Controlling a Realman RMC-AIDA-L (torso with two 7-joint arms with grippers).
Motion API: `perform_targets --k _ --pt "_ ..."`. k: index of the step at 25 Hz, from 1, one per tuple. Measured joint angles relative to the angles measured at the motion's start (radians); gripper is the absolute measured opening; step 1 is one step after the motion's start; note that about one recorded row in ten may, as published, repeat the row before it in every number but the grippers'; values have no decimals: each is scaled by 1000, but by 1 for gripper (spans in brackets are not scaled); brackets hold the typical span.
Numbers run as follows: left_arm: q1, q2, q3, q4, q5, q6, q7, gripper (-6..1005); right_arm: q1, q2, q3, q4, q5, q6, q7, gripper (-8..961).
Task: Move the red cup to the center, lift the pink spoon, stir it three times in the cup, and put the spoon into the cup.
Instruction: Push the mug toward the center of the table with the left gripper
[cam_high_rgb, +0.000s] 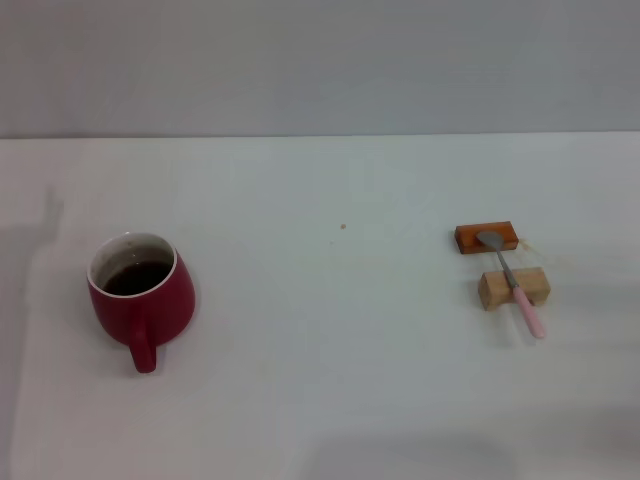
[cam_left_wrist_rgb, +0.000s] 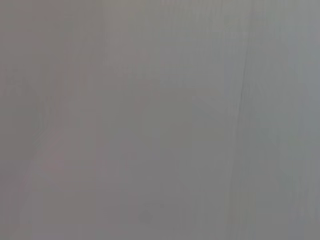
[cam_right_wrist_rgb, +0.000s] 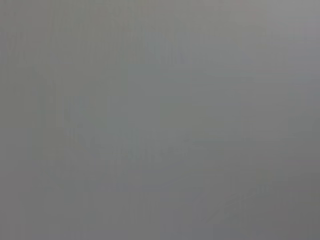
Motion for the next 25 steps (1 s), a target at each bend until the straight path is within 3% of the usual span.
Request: perform_targets --k 14,25 --pt "24 1 1 83 5 -19 8 814 -1 2 -1 0 0 -6 0 667" --pt "60 5 52 97 6 -77 23 813 5 2 -9 0 -6 -8 0 667"
